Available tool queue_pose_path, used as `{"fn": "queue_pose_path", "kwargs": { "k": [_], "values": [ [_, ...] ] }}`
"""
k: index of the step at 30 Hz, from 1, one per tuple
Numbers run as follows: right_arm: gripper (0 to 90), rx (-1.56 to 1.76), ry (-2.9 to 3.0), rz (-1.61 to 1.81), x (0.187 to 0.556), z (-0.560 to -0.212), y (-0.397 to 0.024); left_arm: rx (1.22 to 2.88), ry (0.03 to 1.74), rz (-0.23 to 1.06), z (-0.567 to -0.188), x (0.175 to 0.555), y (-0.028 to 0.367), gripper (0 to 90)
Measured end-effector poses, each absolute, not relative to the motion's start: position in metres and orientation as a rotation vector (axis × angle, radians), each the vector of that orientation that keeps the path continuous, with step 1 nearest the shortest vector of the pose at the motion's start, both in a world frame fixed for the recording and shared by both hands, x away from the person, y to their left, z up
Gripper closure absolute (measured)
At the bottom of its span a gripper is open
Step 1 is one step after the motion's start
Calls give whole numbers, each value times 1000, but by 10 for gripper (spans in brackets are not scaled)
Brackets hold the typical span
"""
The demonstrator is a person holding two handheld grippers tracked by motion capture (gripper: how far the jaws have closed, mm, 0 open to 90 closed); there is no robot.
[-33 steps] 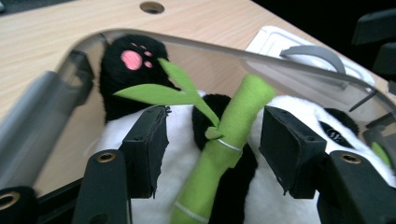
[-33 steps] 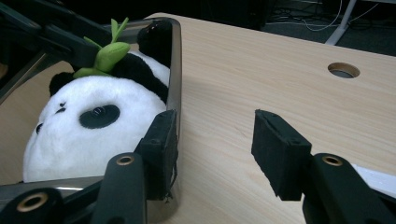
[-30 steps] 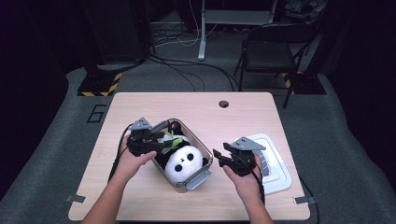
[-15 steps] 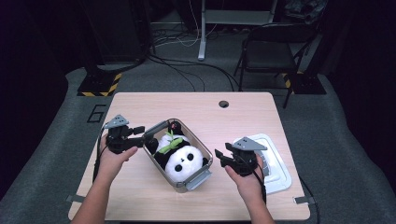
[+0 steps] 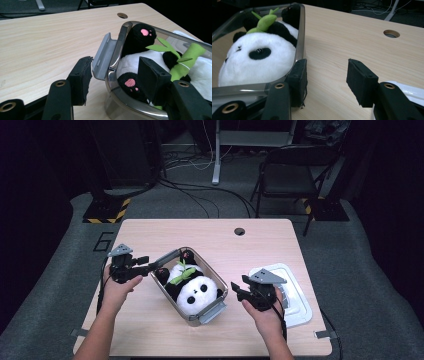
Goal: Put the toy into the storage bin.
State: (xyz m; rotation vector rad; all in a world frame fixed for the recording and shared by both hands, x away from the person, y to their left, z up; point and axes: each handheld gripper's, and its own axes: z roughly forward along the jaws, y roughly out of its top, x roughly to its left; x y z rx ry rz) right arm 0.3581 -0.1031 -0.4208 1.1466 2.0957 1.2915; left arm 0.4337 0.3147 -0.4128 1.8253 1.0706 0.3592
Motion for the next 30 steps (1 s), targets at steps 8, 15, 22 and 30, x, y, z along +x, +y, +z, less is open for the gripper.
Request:
{"fn": "queue_pose_path", "kwargs": {
  "k": [8,15,22,30],
  "values": [
    [477,1179,2093,1271,355,-425,-109,1871,1092,345,-422,444,316,473],
    [469,1206,2073,1264,354,-427,-116,1900,1036,256,-426,445,312,655],
    [468,1224,2059,1261,354,-427,-123,1909,1036,322,-426,433,307,664],
    [469,1227,2023,1269,355,-422,-133,1912,1037,303,-425,424,305,665]
  ]
}}
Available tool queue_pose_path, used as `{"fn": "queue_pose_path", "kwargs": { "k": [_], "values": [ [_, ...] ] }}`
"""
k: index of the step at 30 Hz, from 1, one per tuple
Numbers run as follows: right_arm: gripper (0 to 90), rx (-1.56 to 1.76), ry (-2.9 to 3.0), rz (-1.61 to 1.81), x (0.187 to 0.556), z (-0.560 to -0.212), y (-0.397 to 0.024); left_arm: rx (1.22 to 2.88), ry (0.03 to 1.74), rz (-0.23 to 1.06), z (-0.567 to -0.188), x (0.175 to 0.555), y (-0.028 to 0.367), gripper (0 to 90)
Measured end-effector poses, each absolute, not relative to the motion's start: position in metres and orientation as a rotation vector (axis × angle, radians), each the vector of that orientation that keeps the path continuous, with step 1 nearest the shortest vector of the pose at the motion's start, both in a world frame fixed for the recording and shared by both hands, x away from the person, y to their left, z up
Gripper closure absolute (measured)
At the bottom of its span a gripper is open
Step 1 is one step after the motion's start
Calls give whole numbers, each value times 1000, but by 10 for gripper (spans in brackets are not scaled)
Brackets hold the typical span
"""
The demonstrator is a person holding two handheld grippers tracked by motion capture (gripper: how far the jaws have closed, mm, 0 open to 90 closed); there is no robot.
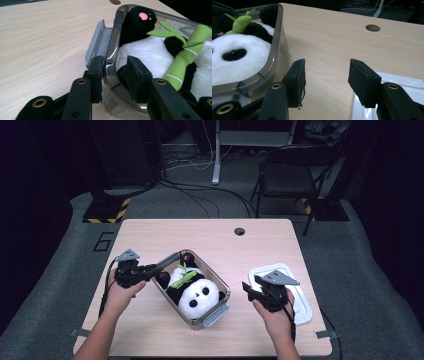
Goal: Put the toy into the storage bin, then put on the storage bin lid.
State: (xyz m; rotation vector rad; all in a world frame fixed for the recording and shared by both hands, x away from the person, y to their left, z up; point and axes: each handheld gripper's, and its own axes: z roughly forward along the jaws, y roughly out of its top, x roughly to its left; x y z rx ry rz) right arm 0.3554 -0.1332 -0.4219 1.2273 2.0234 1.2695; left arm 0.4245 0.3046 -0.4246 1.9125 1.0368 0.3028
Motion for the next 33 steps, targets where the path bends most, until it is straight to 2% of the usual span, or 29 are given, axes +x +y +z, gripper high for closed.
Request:
{"fn": "queue_pose_path", "kwargs": {
  "k": [8,17,23,33],
  "values": [
    [442,1218,2004,1202,358,-424,-141,1922,1020,277,-424,422,305,657],
    [447,1256,2021,1187,366,-436,-151,1898,1020,268,-420,422,308,573],
    [489,1294,2066,1160,371,-443,-161,1868,1034,294,-417,422,315,494],
    [520,1330,2079,1149,374,-444,-179,1848,1055,291,-416,422,322,470]
  ]
}}
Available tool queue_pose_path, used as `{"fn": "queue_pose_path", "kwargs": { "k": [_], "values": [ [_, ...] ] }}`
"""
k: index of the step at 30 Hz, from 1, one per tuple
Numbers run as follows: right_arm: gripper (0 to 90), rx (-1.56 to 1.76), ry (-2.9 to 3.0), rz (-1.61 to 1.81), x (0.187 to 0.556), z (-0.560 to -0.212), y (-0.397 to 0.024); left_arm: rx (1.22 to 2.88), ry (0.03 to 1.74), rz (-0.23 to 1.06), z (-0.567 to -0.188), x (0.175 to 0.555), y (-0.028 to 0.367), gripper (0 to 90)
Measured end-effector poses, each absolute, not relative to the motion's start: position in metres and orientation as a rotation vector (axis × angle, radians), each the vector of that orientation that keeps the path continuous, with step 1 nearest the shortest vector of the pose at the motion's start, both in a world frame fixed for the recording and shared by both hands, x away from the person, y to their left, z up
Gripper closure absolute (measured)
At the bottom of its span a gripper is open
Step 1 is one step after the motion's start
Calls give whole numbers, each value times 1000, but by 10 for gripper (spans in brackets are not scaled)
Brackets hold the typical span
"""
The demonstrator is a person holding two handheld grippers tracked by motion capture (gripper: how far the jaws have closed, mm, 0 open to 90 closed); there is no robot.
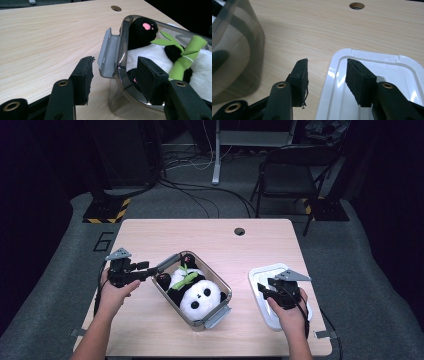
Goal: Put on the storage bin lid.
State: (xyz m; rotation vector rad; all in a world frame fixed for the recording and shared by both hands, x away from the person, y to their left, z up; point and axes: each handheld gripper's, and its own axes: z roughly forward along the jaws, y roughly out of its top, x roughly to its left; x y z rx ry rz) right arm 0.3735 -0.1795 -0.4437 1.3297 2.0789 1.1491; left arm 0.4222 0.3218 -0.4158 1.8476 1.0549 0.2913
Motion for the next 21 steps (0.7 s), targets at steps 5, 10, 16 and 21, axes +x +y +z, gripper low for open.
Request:
{"fn": "queue_pose_path", "kwargs": {
  "k": [5,10,16,21],
  "values": [
    [533,1365,2051,1123,374,-445,-192,1843,1061,294,-415,422,323,469],
    [550,1404,2018,1116,375,-446,-203,1835,1069,298,-415,422,325,469],
    [567,1413,1995,1054,376,-451,-210,1828,1074,299,-416,423,326,467],
    [580,1417,2005,1003,380,-462,-213,1831,1075,298,-416,423,327,467]
  ]
}}
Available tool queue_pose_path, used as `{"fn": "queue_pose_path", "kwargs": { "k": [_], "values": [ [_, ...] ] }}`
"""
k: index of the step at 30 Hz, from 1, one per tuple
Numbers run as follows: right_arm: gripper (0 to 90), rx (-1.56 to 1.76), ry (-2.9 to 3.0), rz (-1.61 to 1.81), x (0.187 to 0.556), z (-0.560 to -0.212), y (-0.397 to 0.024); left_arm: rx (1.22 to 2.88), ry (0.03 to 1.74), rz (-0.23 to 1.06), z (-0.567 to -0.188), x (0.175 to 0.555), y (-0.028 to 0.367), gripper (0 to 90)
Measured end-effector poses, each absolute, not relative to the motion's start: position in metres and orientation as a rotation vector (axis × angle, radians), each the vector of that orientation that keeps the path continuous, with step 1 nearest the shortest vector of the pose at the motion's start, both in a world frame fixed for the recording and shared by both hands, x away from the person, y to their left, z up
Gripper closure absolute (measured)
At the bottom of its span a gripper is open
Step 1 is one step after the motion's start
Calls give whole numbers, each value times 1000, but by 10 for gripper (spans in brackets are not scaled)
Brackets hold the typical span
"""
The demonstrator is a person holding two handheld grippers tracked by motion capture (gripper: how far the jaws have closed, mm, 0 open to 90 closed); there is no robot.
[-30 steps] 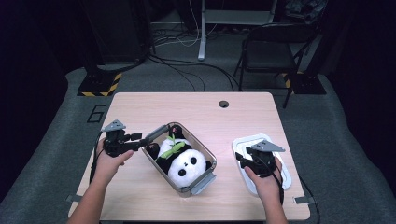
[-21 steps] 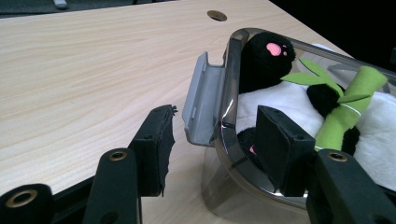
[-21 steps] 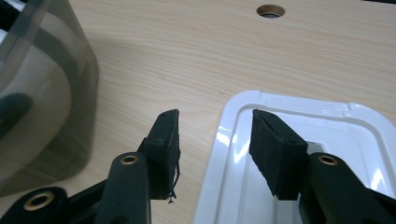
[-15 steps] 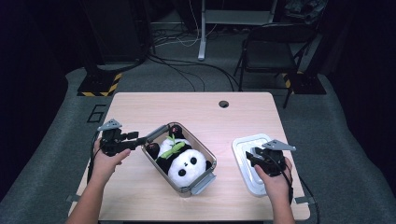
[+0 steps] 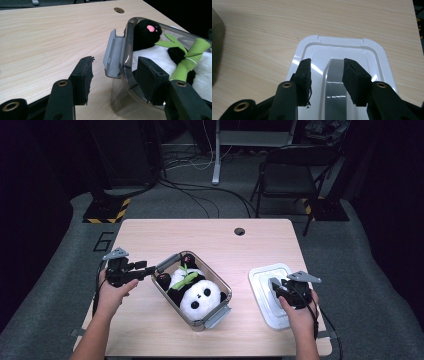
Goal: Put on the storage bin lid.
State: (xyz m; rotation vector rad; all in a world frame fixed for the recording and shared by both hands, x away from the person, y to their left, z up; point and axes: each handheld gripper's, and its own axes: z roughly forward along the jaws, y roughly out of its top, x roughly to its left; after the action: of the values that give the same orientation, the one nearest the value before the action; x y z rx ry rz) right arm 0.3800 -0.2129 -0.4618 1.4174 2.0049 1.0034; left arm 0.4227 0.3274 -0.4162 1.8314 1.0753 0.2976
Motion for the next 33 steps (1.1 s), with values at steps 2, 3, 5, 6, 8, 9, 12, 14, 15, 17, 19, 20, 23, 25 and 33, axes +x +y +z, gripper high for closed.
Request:
{"fn": "queue_pose_path", "kwargs": {
  "k": [2,3,5,6,8,9,12,14,15,17,19,20,23,25,33],
  "values": [
    [579,1432,2006,980,381,-468,-216,1830,1077,297,-416,423,328,467],
    [579,1445,2006,977,382,-470,-217,1829,1078,298,-417,423,328,466],
    [579,1461,2006,967,383,-475,-220,1830,1077,297,-417,423,328,465],
    [579,1467,2006,967,383,-476,-221,1825,1082,298,-417,423,327,465],
    [578,1479,2002,964,384,-479,-223,1830,1081,297,-418,423,327,465],
    [578,1481,2005,961,384,-480,-223,1830,1082,296,-418,423,327,465],
    [577,1494,2008,960,385,-484,-224,1831,1082,294,-418,423,327,464],
    [577,1495,2010,960,385,-485,-225,1829,1083,292,-419,424,327,462],
    [578,1493,2013,960,386,-486,-224,1828,1083,292,-419,424,327,461],
    [586,1496,2016,953,386,-486,-223,1826,1084,292,-419,424,327,461],
    [597,1490,2033,944,386,-488,-222,1827,1085,292,-419,423,327,461],
    [605,1494,2035,938,387,-488,-221,1828,1083,293,-419,424,327,461],
    [621,1497,2042,932,388,-490,-218,1828,1084,292,-419,423,327,461],
    [646,1494,2043,926,388,-490,-218,1828,1084,292,-419,424,327,460],
    [661,1506,2048,941,388,-490,-219,1822,1085,298,-420,424,326,459]
  ]
}}
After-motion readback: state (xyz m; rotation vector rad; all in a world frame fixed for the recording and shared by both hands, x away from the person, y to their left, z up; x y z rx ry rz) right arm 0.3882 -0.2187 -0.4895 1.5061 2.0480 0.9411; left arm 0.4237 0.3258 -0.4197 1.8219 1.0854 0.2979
